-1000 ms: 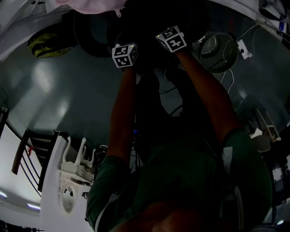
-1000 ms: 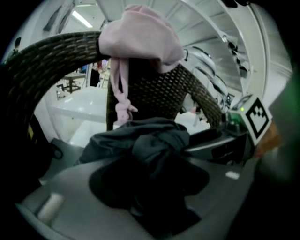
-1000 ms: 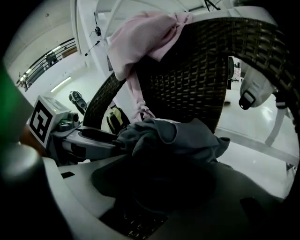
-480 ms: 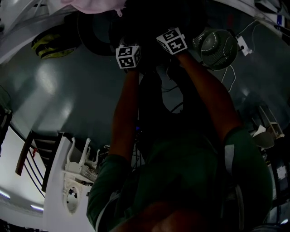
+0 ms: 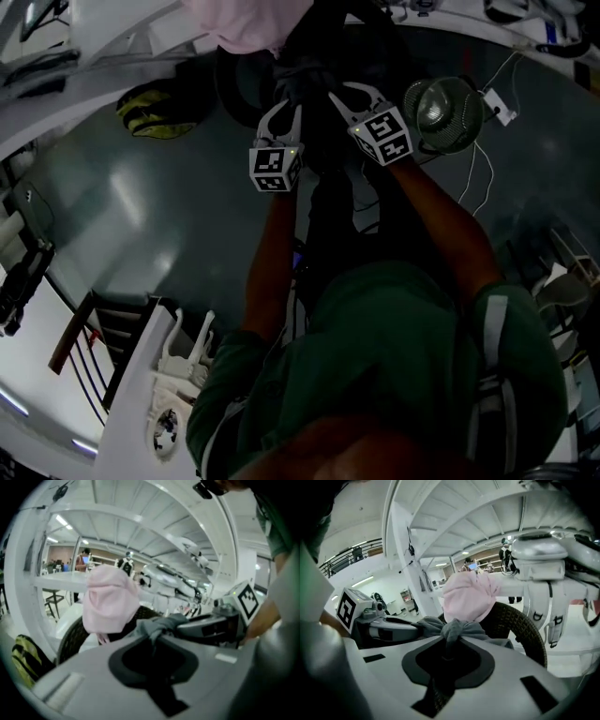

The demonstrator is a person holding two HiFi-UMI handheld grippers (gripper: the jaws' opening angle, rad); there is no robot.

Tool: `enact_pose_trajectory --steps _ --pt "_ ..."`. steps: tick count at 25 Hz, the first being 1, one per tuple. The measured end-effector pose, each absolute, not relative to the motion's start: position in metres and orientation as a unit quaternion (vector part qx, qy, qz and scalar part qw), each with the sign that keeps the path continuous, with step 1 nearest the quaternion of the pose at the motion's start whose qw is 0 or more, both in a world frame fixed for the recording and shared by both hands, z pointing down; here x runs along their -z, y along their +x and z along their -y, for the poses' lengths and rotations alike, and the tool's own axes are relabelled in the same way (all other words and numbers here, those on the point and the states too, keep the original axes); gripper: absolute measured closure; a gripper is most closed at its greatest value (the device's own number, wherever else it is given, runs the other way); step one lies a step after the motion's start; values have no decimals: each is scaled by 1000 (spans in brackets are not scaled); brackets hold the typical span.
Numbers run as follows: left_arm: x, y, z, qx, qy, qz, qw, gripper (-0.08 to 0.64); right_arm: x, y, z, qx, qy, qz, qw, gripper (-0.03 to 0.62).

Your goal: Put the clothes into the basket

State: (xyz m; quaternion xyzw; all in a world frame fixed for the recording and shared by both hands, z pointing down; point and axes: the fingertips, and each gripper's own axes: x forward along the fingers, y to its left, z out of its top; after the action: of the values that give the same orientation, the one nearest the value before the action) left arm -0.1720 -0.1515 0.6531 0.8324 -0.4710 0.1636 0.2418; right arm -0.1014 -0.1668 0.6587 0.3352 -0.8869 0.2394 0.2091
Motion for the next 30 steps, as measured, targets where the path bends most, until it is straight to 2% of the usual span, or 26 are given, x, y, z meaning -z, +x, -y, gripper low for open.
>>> enact_pose_trajectory --steps 10,15,30 --pt "-479 -149 163 -97 897 409 139 523 -484 -73 169 -156 412 890 119 545" --pt "-419 -112 149 -71 928 354 97 523 -421 -36 148 -122 466 872 89 545" --pt "-360 58 101 -80 976 198 41 523 -369 127 74 -110 591 798 38 545"
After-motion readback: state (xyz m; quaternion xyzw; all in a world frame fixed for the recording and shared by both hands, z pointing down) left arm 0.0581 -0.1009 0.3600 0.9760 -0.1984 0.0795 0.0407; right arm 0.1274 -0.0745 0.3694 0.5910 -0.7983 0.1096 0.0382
